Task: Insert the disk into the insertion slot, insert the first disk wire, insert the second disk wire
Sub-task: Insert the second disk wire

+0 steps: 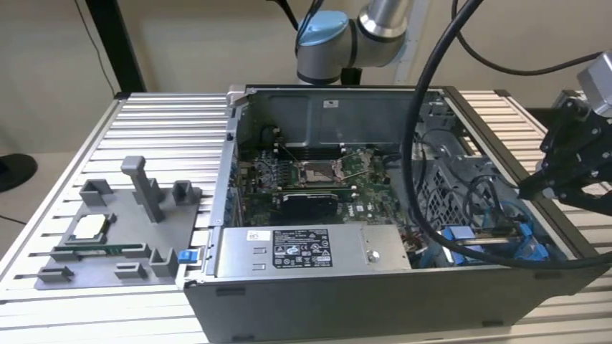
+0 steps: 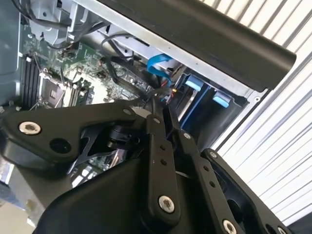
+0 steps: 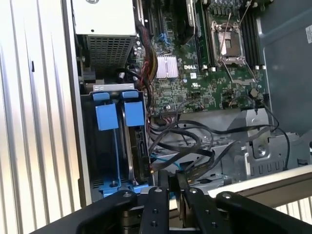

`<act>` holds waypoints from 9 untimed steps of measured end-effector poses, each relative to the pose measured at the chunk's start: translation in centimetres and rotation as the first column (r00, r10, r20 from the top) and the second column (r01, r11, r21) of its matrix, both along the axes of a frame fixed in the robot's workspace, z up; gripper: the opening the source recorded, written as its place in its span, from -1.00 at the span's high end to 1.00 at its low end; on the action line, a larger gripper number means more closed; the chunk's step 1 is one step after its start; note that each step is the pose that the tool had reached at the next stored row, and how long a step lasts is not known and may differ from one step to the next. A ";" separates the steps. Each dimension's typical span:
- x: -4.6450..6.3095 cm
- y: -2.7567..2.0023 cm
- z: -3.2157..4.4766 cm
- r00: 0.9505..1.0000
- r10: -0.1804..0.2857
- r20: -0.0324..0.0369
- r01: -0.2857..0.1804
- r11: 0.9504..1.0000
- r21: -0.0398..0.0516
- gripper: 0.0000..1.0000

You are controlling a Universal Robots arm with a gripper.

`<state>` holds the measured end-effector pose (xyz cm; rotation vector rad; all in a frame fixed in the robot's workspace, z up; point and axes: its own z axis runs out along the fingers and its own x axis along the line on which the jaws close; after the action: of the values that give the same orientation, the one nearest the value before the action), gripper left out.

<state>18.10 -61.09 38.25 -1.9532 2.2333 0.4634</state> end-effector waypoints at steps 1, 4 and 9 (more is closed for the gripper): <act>-0.2 0.00 0.12 1.000 -0.001 0.000 0.001 1.000 0.001 1.00; -0.8 0.00 0.35 1.000 -0.002 0.000 0.002 1.000 0.002 1.00; -2.0 0.00 0.64 1.000 -0.003 0.000 0.003 1.000 0.002 1.00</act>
<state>16.13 -61.09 38.88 -1.9479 2.2348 0.4654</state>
